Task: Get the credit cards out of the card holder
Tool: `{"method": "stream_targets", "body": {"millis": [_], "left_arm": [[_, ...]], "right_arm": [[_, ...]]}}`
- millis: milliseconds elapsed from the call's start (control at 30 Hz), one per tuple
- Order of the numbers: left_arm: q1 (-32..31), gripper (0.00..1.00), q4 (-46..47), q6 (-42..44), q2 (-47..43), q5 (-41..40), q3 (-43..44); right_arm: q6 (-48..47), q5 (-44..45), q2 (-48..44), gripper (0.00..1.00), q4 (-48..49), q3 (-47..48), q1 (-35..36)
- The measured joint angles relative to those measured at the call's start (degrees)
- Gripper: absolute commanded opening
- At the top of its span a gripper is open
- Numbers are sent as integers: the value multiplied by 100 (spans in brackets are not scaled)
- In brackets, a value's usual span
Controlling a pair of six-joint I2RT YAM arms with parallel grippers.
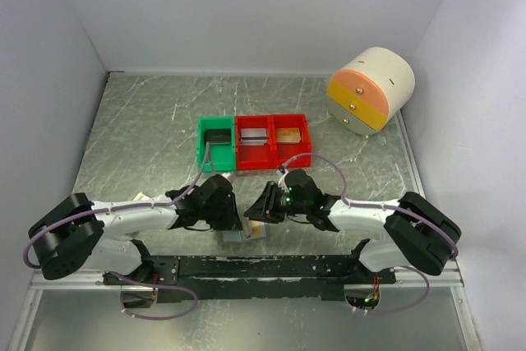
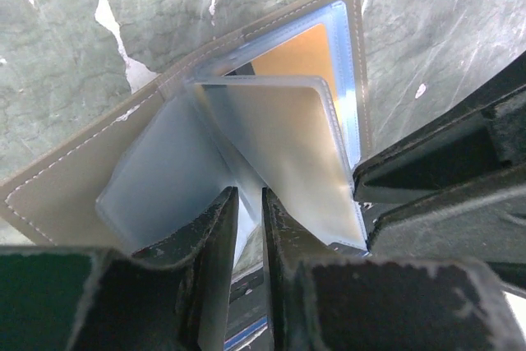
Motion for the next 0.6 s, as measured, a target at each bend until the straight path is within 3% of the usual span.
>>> {"method": "stream_targets", "body": {"millis": [167,433,600], "left_arm": [[0,27,-162,-2,-31,-85,0],[0,9,-413,-42,-94,-293,0],[-2,10,-651,-55,-125,-459,2]], "right_arm": [[160,-138,120,29,385,-28,4],[212,-269,343,29,487,-28,7],[212,-332,492,29,490,17,11]]}}
